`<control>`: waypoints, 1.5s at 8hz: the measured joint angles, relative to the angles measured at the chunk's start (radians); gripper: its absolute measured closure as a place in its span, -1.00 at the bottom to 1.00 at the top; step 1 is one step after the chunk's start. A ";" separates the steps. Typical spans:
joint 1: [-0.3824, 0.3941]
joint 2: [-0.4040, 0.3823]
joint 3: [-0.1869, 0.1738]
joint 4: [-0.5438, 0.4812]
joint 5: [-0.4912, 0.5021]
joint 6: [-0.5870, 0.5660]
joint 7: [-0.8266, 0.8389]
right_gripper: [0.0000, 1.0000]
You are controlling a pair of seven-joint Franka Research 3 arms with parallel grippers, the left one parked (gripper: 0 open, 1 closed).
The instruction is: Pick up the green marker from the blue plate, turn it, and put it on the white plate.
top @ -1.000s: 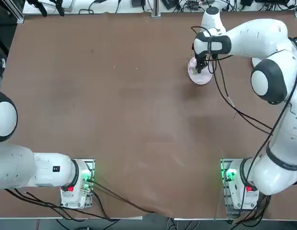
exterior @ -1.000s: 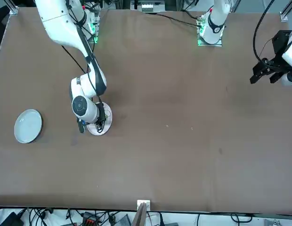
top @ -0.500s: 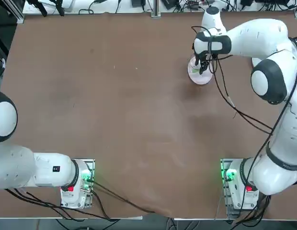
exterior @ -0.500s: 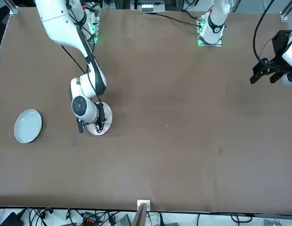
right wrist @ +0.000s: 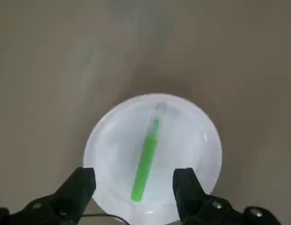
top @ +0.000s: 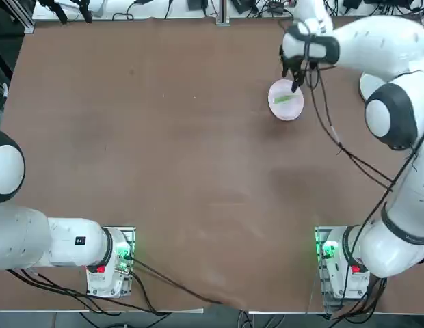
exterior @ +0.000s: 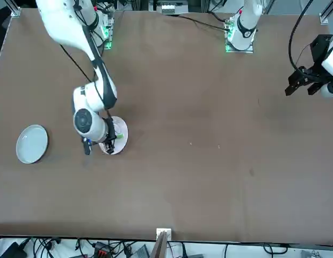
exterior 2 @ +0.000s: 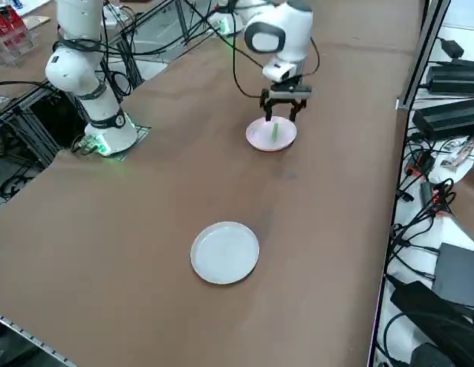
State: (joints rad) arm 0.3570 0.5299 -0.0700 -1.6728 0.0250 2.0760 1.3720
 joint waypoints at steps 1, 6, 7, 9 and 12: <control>-0.027 -0.035 -0.002 0.038 -0.001 -0.061 -0.105 -1.00; -0.244 -0.150 -0.010 0.135 -0.004 -0.221 -0.759 -1.00; -0.286 -0.169 -0.010 0.147 -0.009 -0.234 -0.869 -1.00; -0.333 -0.216 -0.010 0.154 -0.021 -0.254 -1.047 -1.00; -0.346 -0.281 -0.010 0.155 -0.029 -0.262 -1.235 -1.00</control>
State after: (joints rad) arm 0.0115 0.2486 -0.0796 -1.5177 -0.0045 1.8141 0.1368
